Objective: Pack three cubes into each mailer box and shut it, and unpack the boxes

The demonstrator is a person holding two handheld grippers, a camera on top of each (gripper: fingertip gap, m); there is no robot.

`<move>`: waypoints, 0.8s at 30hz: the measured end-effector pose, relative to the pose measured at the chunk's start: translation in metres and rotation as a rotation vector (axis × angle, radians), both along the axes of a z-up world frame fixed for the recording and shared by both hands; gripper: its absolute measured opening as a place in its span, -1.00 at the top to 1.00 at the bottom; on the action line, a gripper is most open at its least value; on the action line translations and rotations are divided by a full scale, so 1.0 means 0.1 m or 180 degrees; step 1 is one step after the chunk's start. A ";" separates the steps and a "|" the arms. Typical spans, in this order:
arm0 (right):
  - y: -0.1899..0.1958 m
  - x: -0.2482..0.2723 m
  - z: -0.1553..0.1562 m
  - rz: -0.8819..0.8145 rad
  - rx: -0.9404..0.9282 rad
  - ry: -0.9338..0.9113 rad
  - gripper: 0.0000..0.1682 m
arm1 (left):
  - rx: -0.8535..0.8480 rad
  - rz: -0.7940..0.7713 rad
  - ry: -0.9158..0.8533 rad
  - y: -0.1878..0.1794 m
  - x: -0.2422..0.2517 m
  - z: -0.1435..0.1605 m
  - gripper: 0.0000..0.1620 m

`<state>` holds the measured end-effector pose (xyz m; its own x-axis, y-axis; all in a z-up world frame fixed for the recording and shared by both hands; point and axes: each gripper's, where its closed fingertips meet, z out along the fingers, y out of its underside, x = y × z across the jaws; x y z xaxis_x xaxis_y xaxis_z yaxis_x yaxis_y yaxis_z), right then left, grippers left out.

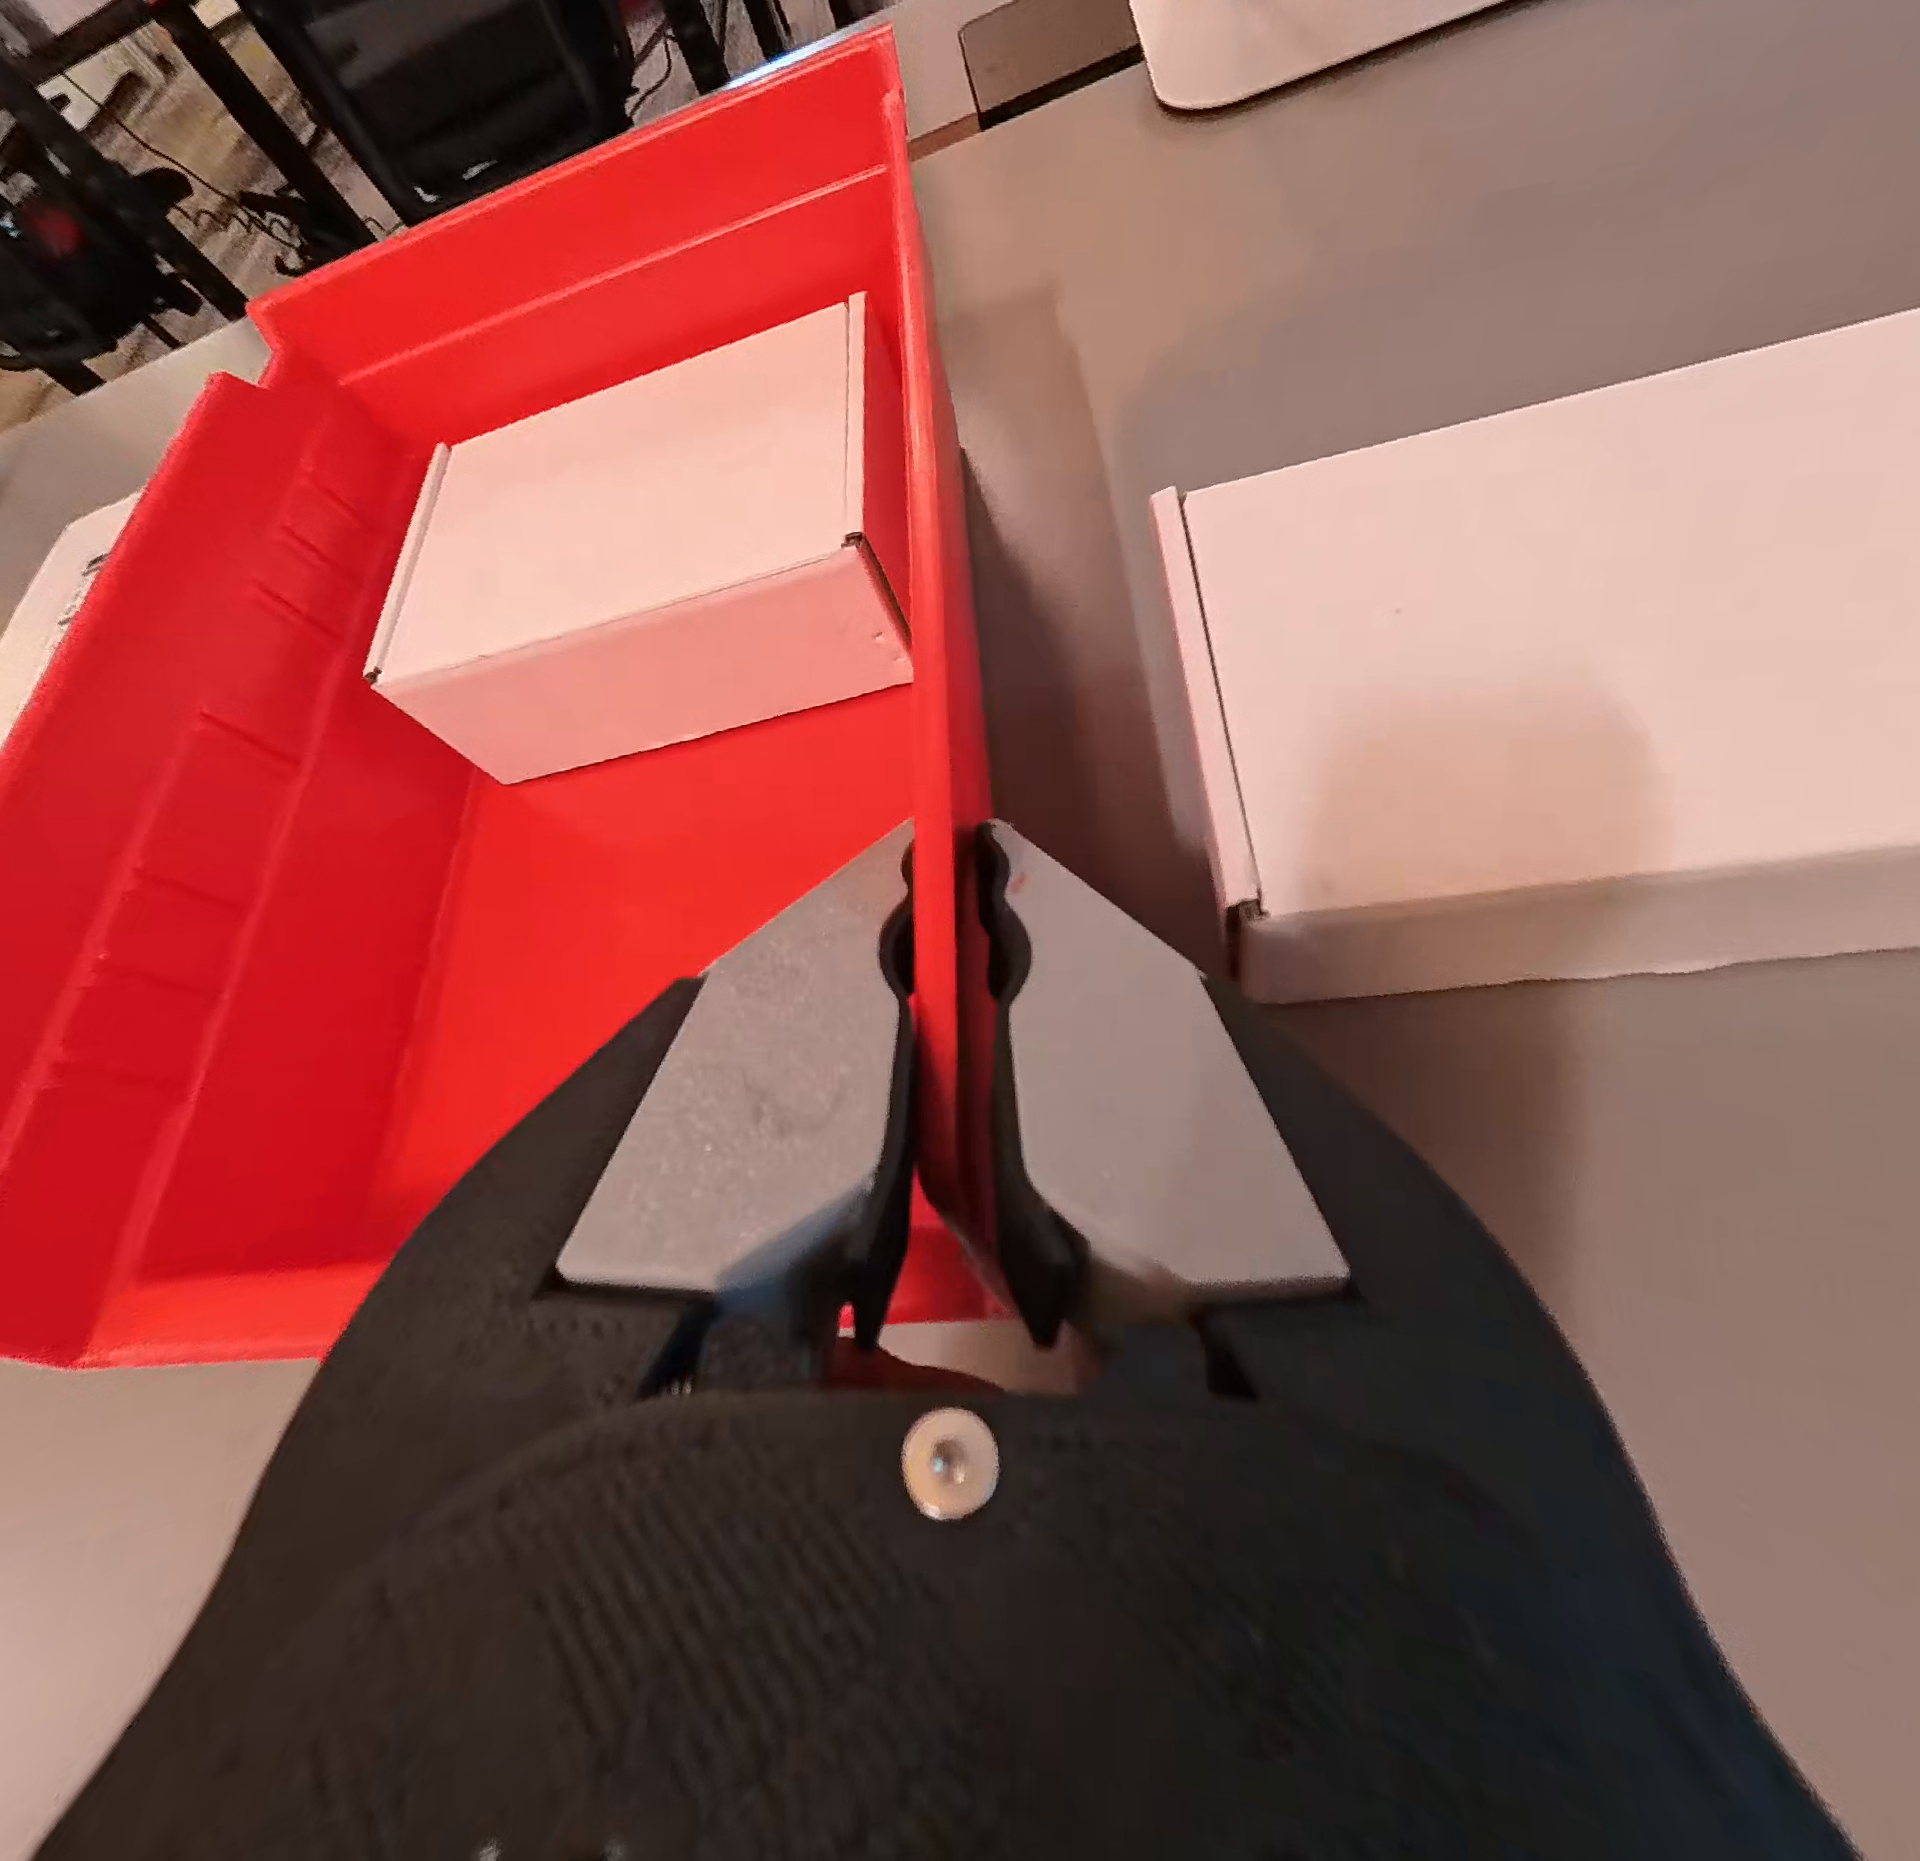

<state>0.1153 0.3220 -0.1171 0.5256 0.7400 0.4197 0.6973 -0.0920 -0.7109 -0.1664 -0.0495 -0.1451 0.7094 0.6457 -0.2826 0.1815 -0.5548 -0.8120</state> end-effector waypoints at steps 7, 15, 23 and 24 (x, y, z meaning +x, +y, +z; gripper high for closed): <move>-0.01 -0.03 0.00 0.0022 0.0059 -0.0040 0.84 | 0.0083 0.0148 -0.0029 -0.07 -0.08 0.02 0.88; -0.87 -0.28 0.40 0.1166 -0.0454 0.0620 0.39 | 0.0416 -0.0449 0.0072 -0.03 0.36 0.53 0.42; -2.08 -0.86 -0.10 0.2444 -0.1631 0.0735 0.38 | 0.0063 -0.0871 -0.0551 0.31 0.59 -0.09 0.35; -2.17 -0.92 -0.16 0.2517 -0.1716 0.0764 0.39 | 0.0047 -0.0852 -0.0617 0.35 0.57 -0.17 0.31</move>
